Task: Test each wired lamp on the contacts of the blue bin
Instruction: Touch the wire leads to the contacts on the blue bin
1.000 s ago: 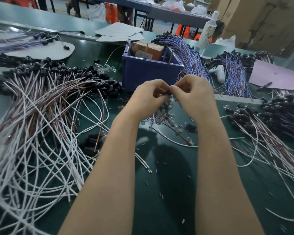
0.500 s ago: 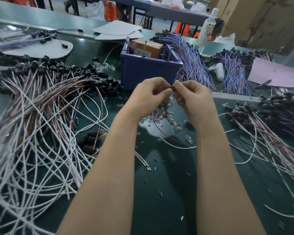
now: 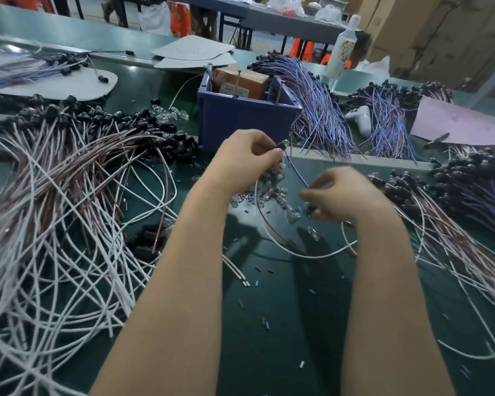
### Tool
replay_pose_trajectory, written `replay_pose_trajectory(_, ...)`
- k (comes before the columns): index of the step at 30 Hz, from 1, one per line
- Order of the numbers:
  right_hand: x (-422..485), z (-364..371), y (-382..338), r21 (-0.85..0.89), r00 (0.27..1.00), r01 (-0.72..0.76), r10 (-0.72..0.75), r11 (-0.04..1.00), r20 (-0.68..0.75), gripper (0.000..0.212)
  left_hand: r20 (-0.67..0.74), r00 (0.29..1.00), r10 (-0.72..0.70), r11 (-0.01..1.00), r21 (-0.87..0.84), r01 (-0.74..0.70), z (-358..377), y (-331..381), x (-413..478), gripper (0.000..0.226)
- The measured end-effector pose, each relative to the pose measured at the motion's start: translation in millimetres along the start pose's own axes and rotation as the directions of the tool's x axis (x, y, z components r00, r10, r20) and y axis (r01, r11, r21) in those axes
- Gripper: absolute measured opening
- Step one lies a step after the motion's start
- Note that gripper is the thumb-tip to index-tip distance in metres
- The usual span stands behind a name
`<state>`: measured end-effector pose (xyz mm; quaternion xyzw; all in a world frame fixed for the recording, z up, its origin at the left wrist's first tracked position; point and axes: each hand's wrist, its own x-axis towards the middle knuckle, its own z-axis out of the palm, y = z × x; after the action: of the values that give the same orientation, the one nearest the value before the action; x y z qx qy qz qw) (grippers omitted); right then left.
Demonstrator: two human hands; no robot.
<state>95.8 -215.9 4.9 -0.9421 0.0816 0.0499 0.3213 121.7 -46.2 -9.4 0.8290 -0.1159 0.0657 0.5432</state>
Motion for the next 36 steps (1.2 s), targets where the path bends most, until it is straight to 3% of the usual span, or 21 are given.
replay_pose_trajectory(2, -8, 5, 4, -0.126, 0.985, -0.043, 0.063, 0.991, 0.159, 0.016, -0.017, 0.999, -0.037, 0.999, -0.004, 0.036, -4, -1, 0, 0.007)
replay_pose_trajectory(4, -11, 13, 4, -0.181, 0.972, -0.037, 0.078, 0.983, 0.223, 0.011, -0.032, 0.995, -0.093, 0.996, 0.012, 0.093, -6, -1, 0, 0.009)
replay_pose_trajectory(9, -2, 19, 0, -0.216, 0.992, 0.056, -0.030, 0.975, 0.125, 0.018, -0.157, 0.954, -0.257, 0.939, 0.192, 0.285, -16, -8, 1, 0.014)
replay_pose_trajectory(14, -4, 15, 3, -0.212, 0.987, 0.003, 0.031, 0.977, 0.157, 0.019, -0.259, 0.860, -0.439, 0.812, 0.295, 0.503, -35, -20, -3, 0.030)
replay_pose_trajectory(17, -10, 19, 6, -0.294, 0.981, 0.030, 0.028, 0.955, 0.191, 0.017, -0.311, 0.825, -0.471, 0.760, 0.330, 0.559, -39, -20, -4, 0.037)
replay_pose_trajectory(20, -11, 24, 5, -0.270, 0.988, 0.050, -0.008, 0.962, 0.152, 0.018, -0.314, 0.859, -0.405, 0.785, 0.362, 0.503, -35, -11, -3, 0.042)
replay_pose_trajectory(23, -3, 29, -3, -0.096, 0.993, 0.105, -0.109, 0.990, -0.039, 0.017, -0.182, 0.940, -0.290, 0.897, 0.291, 0.333, -27, 0, -4, 0.023)
replay_pose_trajectory(26, 5, 39, -16, 0.117, 0.978, 0.173, -0.156, 0.978, -0.137, 0.009, 0.040, 0.969, -0.243, 0.927, 0.305, 0.220, -18, 11, -9, 0.014)
replay_pose_trajectory(30, 8, 36, -13, 0.326, 0.951, 0.216, -0.122, 0.920, -0.284, 0.014, 0.326, 0.918, -0.226, 0.902, 0.426, 0.071, -1, 21, -12, 0.013)
replay_pose_trajectory(33, 9, 17, -4, 0.401, 0.854, 0.275, -0.029, 0.874, -0.520, 0.018, 0.461, 0.865, -0.197, 0.886, 0.461, -0.044, 32, 31, -15, 0.024)
replay_pose_trajectory(36, 7, 2, 2, 0.545, 0.764, 0.336, 0.117, 0.768, -0.634, 0.025, 0.521, 0.813, -0.260, 0.841, 0.535, -0.074, 69, 32, -19, 0.034)
